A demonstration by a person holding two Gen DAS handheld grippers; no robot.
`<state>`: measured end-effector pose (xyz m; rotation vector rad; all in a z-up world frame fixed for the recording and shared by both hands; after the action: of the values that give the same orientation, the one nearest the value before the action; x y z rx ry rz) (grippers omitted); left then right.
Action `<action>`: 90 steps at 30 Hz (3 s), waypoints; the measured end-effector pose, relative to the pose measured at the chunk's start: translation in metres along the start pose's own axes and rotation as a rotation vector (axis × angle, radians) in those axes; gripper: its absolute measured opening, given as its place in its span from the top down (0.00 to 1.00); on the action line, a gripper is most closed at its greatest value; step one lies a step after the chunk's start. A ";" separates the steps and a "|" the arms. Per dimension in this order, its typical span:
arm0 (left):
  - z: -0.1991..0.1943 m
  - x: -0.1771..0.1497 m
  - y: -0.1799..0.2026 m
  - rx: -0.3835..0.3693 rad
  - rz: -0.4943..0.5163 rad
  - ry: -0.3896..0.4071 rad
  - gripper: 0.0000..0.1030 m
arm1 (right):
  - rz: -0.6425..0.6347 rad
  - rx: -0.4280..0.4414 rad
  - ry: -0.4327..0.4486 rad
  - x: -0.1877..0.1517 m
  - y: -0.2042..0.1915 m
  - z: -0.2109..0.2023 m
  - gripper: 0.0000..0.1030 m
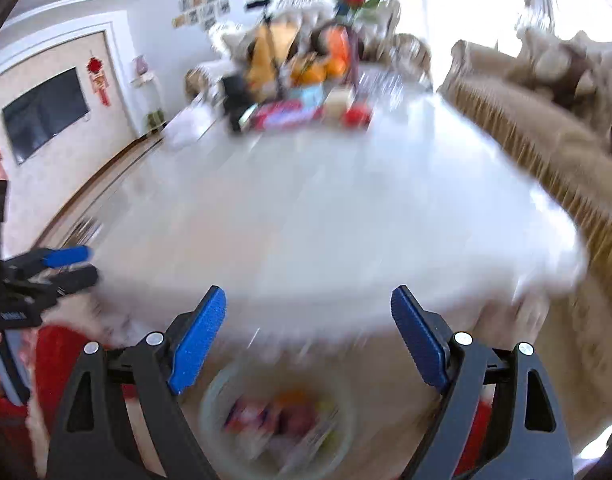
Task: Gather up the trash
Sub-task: 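Grasp the black box with the left tool while the right grasps the red crumpled wrapper, then carry the black box and red wrapper to the wastebasket and release both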
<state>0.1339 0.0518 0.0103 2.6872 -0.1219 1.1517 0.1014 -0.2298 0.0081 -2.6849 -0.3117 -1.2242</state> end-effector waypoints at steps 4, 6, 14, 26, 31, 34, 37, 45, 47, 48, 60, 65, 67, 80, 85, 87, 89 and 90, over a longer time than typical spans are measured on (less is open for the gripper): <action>0.069 0.069 -0.033 0.079 -0.079 0.011 0.21 | 0.029 -0.045 0.017 0.063 0.030 0.061 0.22; 0.102 0.100 -0.050 0.096 -0.134 0.017 0.21 | 0.027 -0.069 0.016 0.089 0.039 0.091 0.22; 0.201 0.170 -0.088 0.147 -0.233 -0.017 0.21 | 0.033 -0.101 -0.037 0.143 0.065 0.181 0.22; 0.266 0.205 -0.096 0.160 -0.191 -0.052 0.21 | 0.032 -0.084 -0.124 0.173 0.077 0.252 0.22; 0.275 0.212 -0.098 0.172 -0.169 -0.044 0.21 | 0.040 -0.075 -0.154 0.176 0.078 0.269 0.22; 0.274 0.211 -0.099 0.153 -0.167 -0.049 0.21 | 0.040 -0.068 -0.178 0.178 0.080 0.277 0.22; 0.266 0.206 -0.102 0.128 -0.160 -0.046 0.21 | 0.036 -0.067 -0.176 0.180 0.081 0.279 0.22; 0.281 0.210 -0.108 0.210 -0.105 -0.082 0.21 | 0.054 -0.041 -0.203 0.184 0.078 0.292 0.22; 0.287 0.208 -0.106 0.218 -0.094 -0.099 0.21 | 0.045 -0.044 -0.220 0.183 0.076 0.295 0.22; 0.289 0.208 -0.105 0.223 -0.086 -0.110 0.21 | 0.043 -0.043 -0.223 0.183 0.076 0.296 0.22; 0.280 0.198 -0.108 0.192 -0.128 -0.126 0.61 | 0.042 -0.059 -0.189 0.182 0.078 0.288 0.62; 0.250 0.189 -0.100 0.176 -0.136 -0.101 0.61 | 0.058 -0.048 -0.141 0.177 0.077 0.269 0.63; 0.234 0.184 -0.095 0.170 -0.135 -0.088 0.61 | 0.068 -0.032 -0.140 0.169 0.071 0.260 0.63; 0.077 0.087 -0.020 0.050 -0.025 0.019 0.61 | -0.080 0.073 -0.027 0.112 -0.005 0.117 0.63; 0.000 0.019 0.021 -0.021 0.068 0.048 0.61 | -0.103 0.161 0.002 0.054 -0.028 0.030 0.63; -0.029 -0.020 0.039 -0.055 0.109 0.035 0.61 | -0.105 0.193 -0.007 0.029 -0.036 0.005 0.63; -0.043 -0.057 0.051 -0.071 0.138 0.000 0.61 | -0.106 0.216 -0.029 0.002 -0.045 -0.016 0.63; -0.047 -0.075 0.057 -0.083 0.144 -0.024 0.61 | -0.111 0.226 -0.051 -0.015 -0.051 -0.026 0.63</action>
<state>0.0399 0.0068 -0.0037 2.6559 -0.3646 1.1271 0.0597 -0.1886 0.0167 -2.5360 -0.5772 -1.0770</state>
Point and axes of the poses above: each gripper's, at about its wrist camera, not at the fingertips, and z roughly the way its jaws point, y to its right, x to its top, the point moved 3 cm from there along z, roughly the way its jaws point, and after that the axes turned 4 degrees about -z, right-handed, at the moved point
